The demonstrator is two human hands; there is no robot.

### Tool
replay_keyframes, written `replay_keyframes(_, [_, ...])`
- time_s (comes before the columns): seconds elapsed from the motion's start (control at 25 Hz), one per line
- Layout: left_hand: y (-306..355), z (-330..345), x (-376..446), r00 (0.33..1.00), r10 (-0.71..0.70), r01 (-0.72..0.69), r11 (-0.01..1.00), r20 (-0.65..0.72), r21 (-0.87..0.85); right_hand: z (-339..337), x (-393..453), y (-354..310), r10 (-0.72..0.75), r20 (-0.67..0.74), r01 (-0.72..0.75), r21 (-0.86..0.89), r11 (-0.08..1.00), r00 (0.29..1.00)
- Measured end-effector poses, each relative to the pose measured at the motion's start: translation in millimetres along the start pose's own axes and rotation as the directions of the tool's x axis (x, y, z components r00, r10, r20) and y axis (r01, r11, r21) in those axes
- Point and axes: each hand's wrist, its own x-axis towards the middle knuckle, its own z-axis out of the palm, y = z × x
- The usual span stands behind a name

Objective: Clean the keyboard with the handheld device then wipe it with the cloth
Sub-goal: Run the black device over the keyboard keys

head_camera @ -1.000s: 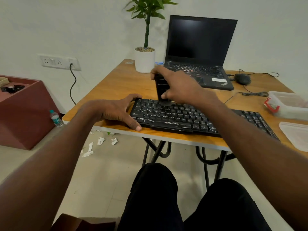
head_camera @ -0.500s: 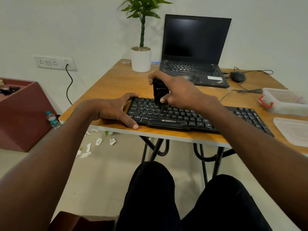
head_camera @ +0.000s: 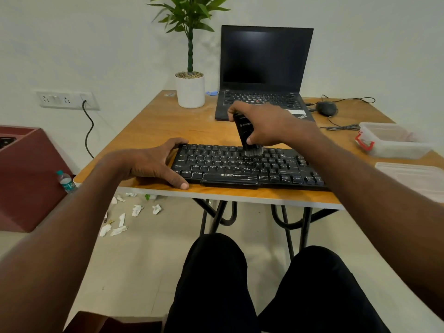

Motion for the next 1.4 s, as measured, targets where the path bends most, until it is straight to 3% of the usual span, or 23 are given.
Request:
replay_keyframes(0.08, [1.3, 0.8, -0.1, 1.0, 0.004, -0.004, 1.0, 0.009, 0.002, 9.5, -1.1, -6.7, -0.061, -0.048, 0.069, 0.181, 0.981, 0.997])
replay_keyframes(0.16, [1.5, -0.9, 0.0, 1.0, -0.002, 0.002, 1.0, 0.002, 0.008, 16.8, -2.6, -7.0, -0.021, -0.067, 0.037, 0.247, 0.968, 0.998])
replay_keyframes(0.28, [2.3, -4.4, 0.3, 1.0, -0.022, 0.022, 0.999, 0.011, 0.038, 7.9, -9.2, 0.3, 0.123, -0.052, -0.123, 0.004, 0.992, 0.991])
replay_keyframes(0.36, [8.2, -7.3, -1.0, 0.999, -0.036, 0.035, 0.996, 0.018, 0.079, 7.2, -15.4, 0.4, 0.082, -0.149, -0.091, -0.061, 0.994, 0.986])
replay_keyframes(0.52, [41.6, 3.5, 5.8, 0.996, 0.044, -0.03, 0.985, -0.084, 0.168, 22.1, -18.5, -10.4, -0.03, -0.198, 0.096, 0.331, 0.939, 0.98])
replay_keyframes(0.6, [61.5, 19.5, 17.3, 0.988, 0.11, -0.073, 0.954, -0.113, 0.291, 27.7, -16.4, -5.9, -0.05, -0.187, 0.12, 0.388, 0.914, 0.981])
replay_keyframes(0.76, [67.8, 35.9, 28.3, 0.991, 0.116, -0.078, 0.906, -0.068, 0.416, 23.4, -22.3, 20.4, -0.033, -0.083, 0.06, 0.347, 0.936, 0.996])
replay_keyframes(0.84, [65.4, 32.9, 27.5, 0.99, 0.123, -0.082, 0.903, -0.07, 0.422, 10.9, -30.9, 33.4, 0.033, -0.036, -0.025, 0.202, 0.979, 0.999])
replay_keyframes(0.96, [69.8, 31.0, 26.8, 0.99, 0.118, -0.075, 0.897, -0.072, 0.436, 2.6, -41.5, 37.7, 0.136, -0.169, -0.148, -0.059, 0.987, 0.976])
replay_keyframes(1.04, [72.5, 32.8, 26.8, 0.991, 0.11, -0.068, 0.893, -0.07, 0.445, 11.0, -47.1, 35.9, 0.097, -0.294, -0.077, 0.08, 0.994, 0.951])
replay_keyframes(1.12, [72.9, 33.3, 26.0, 0.992, 0.1, -0.056, 0.889, -0.073, 0.454, 20.0, -51.7, 33.6, 0.057, -0.306, 0.04, 0.302, 0.952, 0.95])
replay_keyframes(1.2, [73.8, 33.1, 26.3, 0.993, 0.085, -0.041, 0.889, -0.076, 0.456, 23.0, -55.0, 37.7, 0.047, -0.292, 0.031, 0.255, 0.966, 0.955])
replay_keyframes(1.32, [76.8, 33.6, 26.4, 0.995, 0.071, -0.028, 0.886, -0.076, 0.462, 8.5, -58.8, 48.4, 0.155, -0.304, -0.15, 0.04, 0.988, 0.94])
replay_keyframes(1.4, [77.6, 32.6, 25.6, 0.996, 0.055, -0.017, 0.884, -0.068, 0.466, 0.8, -59.1, 48.4, 0.169, -0.319, -0.156, 0.066, 0.986, 0.933])
